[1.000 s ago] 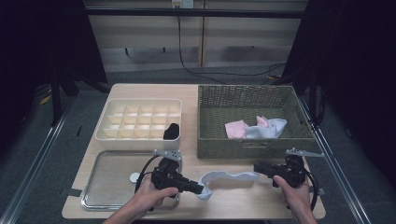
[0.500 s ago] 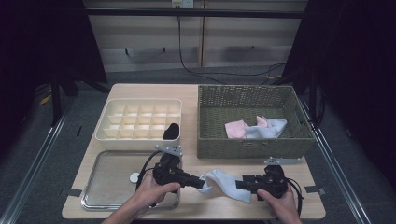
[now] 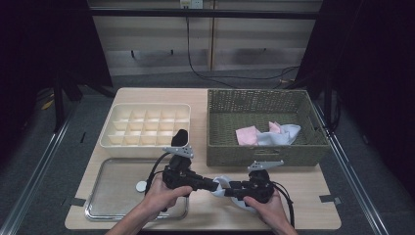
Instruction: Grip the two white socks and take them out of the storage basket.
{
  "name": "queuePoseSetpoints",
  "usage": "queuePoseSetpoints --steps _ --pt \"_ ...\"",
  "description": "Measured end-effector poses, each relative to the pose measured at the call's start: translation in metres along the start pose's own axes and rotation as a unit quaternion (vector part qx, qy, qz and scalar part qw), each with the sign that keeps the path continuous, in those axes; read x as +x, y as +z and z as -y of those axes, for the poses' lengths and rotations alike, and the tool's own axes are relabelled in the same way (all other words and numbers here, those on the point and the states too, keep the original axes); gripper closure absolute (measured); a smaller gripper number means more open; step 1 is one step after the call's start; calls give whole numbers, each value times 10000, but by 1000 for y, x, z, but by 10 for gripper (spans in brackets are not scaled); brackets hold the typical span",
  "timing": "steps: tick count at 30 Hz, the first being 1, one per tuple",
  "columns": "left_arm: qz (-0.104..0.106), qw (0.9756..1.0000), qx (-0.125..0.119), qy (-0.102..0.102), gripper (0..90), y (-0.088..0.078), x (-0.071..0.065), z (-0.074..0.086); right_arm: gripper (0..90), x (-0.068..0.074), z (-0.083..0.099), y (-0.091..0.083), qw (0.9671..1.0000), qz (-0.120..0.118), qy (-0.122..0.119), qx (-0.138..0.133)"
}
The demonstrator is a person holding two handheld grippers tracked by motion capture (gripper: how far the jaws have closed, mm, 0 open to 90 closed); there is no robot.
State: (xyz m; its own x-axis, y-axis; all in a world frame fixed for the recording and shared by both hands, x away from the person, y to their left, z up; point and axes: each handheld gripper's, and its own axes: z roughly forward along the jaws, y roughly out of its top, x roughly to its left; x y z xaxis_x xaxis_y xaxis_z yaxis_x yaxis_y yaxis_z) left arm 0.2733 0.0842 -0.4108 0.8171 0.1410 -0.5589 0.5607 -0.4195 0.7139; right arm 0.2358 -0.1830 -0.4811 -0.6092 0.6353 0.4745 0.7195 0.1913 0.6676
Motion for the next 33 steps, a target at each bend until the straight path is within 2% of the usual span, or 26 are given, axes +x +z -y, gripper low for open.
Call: queuePoseSetpoints --steps 1,2,3,4,6,8,10,11,12,13,16,17,18,19,22,24,26,27,29,33 --pt "-192 9998 -13 69 857 -3 0 0 744 0 -1 0 9999 -114 55 -19" --pt "-192 9998 -13 69 854 -3 0 0 744 0 -1 0 9999 -114 55 -19" --pt "-404 9990 -84 143 853 -10 2 0 842 1 -1 -1 9990 -441 66 -8" --pt "-437 9989 -110 145 853 -13 4 0 873 3 0 -3 9981 -617 43 8" --pt "-473 9987 -144 136 852 -15 5 0 888 7 0 -8 9964 -845 13 35" --pt "-695 9973 -195 126 836 -19 9 0 892 11 0 -14 9936 -1127 83 21" --pt "-772 9968 -176 140 823 -17 10 1 893 13 -1 -19 9887 -1484 169 -80" --pt "-899 9957 -140 144 810 -14 13 4 893 13 -2 -22 9872 -1576 223 -108" --pt "-899 9957 -140 144 798 -14 13 4 893 13 -2 -22 9872 -1576 223 -108" --pt "-974 9952 -63 57 770 -10 18 7 893 10 -3 -26 9845 -1706 343 -196" --pt "-1059 9944 -2 -34 710 -7 22 10 894 3 -2 -28 9858 -1598 468 -220" --pt "-1126 9936 23 -43 710 -7 24 11 894 0 -1 -29 9873 -1497 487 -205" --pt "-1177 9930 11 -81 652 -8 25 12 895 -12 3 -29 9892 -1296 659 -193" --pt "-1176 9930 -33 -95 651 -9 25 12 895 -15 4 -29 9905 -1194 663 -186" --pt "-1206 9927 -34 -93 626 -10 26 12 895 -24 5 -28 9914 -1012 808 -171" --pt "-1220 9924 -23 -134 617 -8 28 13 895 -27 5 -28 9914 -998 823 -206" --pt "-1195 9926 122 -183 612 2 32 18 896 -30 5 -30 9911 -954 884 -281" --pt "-1176 9926 266 -145 605 13 36 22 896 -29 5 -31 9905 -1003 900 -280" --pt "-1166 9922 432 -69 588 24 39 25 896 -26 5 -31 9904 -1044 865 -254" --pt "-1114 9923 539 64 553 35 39 27 896 -19 2 -29 9894 -1196 774 -273"
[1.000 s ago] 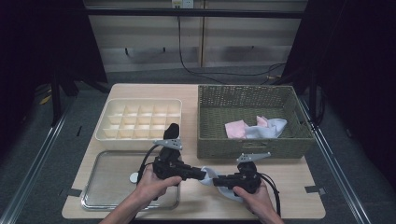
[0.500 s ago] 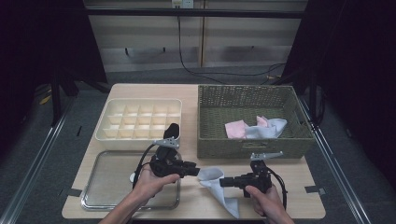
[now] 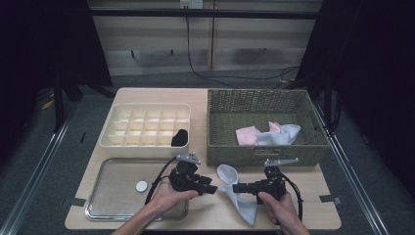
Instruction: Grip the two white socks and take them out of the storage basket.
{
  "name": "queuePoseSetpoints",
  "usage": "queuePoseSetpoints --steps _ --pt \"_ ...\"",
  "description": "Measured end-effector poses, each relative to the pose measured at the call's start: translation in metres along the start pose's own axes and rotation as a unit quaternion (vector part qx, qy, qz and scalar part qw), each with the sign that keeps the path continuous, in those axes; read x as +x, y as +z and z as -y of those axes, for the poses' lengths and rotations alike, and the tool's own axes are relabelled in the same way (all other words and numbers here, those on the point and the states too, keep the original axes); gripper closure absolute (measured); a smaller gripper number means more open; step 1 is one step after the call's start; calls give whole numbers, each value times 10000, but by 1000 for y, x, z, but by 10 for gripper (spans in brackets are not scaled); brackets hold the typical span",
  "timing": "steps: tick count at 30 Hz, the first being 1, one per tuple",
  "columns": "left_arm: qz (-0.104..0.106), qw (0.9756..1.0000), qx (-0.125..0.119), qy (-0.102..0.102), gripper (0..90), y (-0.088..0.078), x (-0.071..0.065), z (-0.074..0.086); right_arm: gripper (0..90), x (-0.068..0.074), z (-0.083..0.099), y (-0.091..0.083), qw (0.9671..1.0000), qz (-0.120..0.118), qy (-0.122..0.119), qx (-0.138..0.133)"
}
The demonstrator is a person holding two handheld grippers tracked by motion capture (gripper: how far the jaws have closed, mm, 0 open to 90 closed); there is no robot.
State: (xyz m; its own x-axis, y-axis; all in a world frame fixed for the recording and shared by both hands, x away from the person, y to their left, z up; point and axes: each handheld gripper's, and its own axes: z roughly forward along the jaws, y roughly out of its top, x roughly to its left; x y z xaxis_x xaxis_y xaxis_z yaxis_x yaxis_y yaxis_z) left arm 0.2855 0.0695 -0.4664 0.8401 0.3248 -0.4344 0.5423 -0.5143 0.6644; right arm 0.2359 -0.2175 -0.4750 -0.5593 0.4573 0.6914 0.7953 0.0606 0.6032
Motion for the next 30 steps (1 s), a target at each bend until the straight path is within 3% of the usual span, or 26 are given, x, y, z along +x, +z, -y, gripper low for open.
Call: queuePoseSetpoints --steps 7,9,11,13,14,16,17,19,21,22,23,26,30 --pt "-67 9996 96 269 511 15 -5 0 896 3 -4 4 9999 -126 -25 -9" --pt "-158 9988 212 404 596 17 -6 1 895 4 -4 4 9999 -163 -10 -26" --pt "58 9990 271 353 780 18 -7 1 895 3 -4 4 9999 -109 -31 -30" --pt "178 9987 297 383 881 17 -11 1 895 2 -5 4 10000 -23 -17 -40" --pt "178 9987 297 383 900 17 -11 1 895 2 -5 4 10000 -23 -17 -40" --pt "439 9979 299 358 900 15 -17 1 895 0 -6 3 10000 38 4 -83" --pt "409 9978 328 411 900 13 -19 1 895 0 -7 3 9999 52 0 -91" --pt "83 9984 299 480 900 11 -20 1 896 0 -9 2 10000 -22 -16 -95" --pt "-20 9987 264 427 859 9 -16 0 895 2 -9 1 9999 -39 -30 -103" --pt "-108 9989 237 389 790 9 -13 1 896 4 -9 1 9999 -77 -27 -96" --pt "-22 9991 190 369 682 8 -10 1 896 6 -8 2 9999 -84 -59 -65" --pt "-121 9987 186 465 549 11 -11 1 895 8 -7 4 9999 -126 -78 -48" --pt "-253 9981 229 519 476 20 -8 2 896 9 -7 8 9998 -181 -61 27"
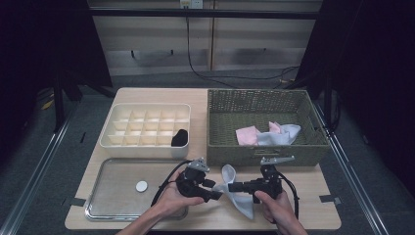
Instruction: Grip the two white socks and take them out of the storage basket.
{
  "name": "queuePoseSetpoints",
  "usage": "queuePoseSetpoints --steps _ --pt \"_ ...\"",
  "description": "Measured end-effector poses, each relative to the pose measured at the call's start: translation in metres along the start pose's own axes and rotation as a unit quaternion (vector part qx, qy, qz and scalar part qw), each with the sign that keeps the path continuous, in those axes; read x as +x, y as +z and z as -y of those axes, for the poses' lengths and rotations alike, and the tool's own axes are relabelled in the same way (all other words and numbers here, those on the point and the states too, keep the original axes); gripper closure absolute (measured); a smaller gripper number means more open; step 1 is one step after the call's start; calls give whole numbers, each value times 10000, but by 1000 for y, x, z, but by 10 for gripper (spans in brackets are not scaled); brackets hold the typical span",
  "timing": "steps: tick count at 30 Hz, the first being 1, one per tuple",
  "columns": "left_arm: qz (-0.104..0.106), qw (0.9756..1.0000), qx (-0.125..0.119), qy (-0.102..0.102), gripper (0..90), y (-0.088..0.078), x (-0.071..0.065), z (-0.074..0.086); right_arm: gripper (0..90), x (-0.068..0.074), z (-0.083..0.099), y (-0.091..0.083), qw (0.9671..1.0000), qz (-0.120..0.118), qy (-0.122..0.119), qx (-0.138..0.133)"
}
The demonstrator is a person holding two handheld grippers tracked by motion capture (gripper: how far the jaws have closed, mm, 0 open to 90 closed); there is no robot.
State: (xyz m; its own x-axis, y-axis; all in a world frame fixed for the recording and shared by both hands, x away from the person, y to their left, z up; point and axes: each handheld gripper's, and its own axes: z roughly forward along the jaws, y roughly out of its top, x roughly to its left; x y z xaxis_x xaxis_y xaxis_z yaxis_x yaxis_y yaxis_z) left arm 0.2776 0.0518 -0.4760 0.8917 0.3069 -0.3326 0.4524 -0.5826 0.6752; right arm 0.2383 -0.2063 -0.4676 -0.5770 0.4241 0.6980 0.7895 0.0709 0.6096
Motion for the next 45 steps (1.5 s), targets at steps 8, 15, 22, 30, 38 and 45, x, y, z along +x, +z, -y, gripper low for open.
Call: queuePoseSetpoints --steps 8,15,22,30,38,45 --pt "401 9990 178 50 853 6 -6 1 895 -1 -1 1 10000 7 -14 -5" --pt "788 9967 149 -115 859 -4 -14 1 858 -4 -4 -1 9994 335 -98 -46" --pt "1087 9932 -19 -426 859 -10 -13 1 732 -10 -4 7 9968 762 -194 174" --pt "1029 9897 -312 -942 859 -21 3 3 555 -10 -3 -20 9934 1136 -106 -141" --pt "957 9878 -494 -1128 858 -30 11 3 455 -5 18 -33 9930 1177 -132 -31" --pt "1015 9849 -646 -1242 858 -36 12 0 441 -9 20 -23 9915 1262 -281 171"
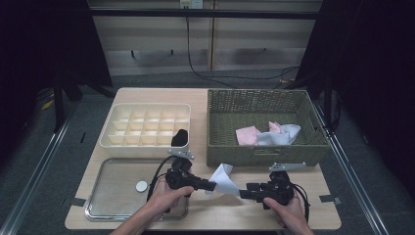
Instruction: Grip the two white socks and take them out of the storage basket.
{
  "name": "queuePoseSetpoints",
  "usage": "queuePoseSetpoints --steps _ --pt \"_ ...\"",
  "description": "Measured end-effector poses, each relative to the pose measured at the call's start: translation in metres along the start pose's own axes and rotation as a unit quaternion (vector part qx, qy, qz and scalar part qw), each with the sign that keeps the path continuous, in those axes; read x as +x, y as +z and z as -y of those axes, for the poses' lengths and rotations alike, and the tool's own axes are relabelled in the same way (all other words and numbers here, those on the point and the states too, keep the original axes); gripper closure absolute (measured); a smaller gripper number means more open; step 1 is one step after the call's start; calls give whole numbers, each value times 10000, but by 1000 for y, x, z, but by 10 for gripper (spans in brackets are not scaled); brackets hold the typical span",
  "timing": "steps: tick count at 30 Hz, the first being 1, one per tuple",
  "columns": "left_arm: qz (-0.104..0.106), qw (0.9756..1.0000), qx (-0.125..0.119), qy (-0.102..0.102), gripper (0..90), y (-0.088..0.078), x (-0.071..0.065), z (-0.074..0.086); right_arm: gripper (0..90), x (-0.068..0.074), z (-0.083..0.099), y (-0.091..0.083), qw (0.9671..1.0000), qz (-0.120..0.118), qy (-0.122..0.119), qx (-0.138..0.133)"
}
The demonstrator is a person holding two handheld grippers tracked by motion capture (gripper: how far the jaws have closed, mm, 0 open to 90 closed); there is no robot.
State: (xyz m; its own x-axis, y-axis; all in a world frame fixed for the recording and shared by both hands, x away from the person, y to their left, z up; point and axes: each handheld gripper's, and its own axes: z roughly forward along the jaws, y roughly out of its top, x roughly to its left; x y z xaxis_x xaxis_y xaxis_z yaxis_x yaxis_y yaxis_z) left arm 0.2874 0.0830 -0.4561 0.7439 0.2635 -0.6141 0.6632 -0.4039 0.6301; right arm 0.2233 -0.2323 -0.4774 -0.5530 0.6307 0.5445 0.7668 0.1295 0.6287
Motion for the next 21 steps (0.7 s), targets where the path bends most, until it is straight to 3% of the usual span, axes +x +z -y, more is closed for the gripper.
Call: queuePoseSetpoints --steps 4,5,6,7,9,10,13,15,18,21 --pt "-34 10000 -45 31 857 -3 1 -1 465 -1 3 11 9997 -49 39 241" --pt "-48 10000 -85 -18 857 -5 2 -1 531 1 4 15 9995 -125 34 294" --pt "-48 10000 -85 -18 857 -5 2 -1 531 1 4 15 9995 -125 34 294" --pt "-81 9999 -82 14 857 -7 2 -1 727 2 4 14 9995 -229 1 204" --pt "-154 9999 -59 -13 857 -9 4 1 821 3 4 11 9996 -270 71 105" --pt "-191 9998 -71 -28 856 -9 3 1 829 4 4 9 9988 -467 109 82" --pt "-212 9998 -11 35 846 -8 3 2 839 5 4 0 9980 -587 241 -20" --pt "-205 9998 11 60 818 -5 1 3 841 4 5 -4 9982 -512 323 -26" --pt "-235 9996 95 103 699 -1 -1 3 842 -1 9 -12 9980 -449 436 -29" --pt "-357 9988 175 285 641 2 -3 1 841 -5 12 -21 9977 -445 516 -71"
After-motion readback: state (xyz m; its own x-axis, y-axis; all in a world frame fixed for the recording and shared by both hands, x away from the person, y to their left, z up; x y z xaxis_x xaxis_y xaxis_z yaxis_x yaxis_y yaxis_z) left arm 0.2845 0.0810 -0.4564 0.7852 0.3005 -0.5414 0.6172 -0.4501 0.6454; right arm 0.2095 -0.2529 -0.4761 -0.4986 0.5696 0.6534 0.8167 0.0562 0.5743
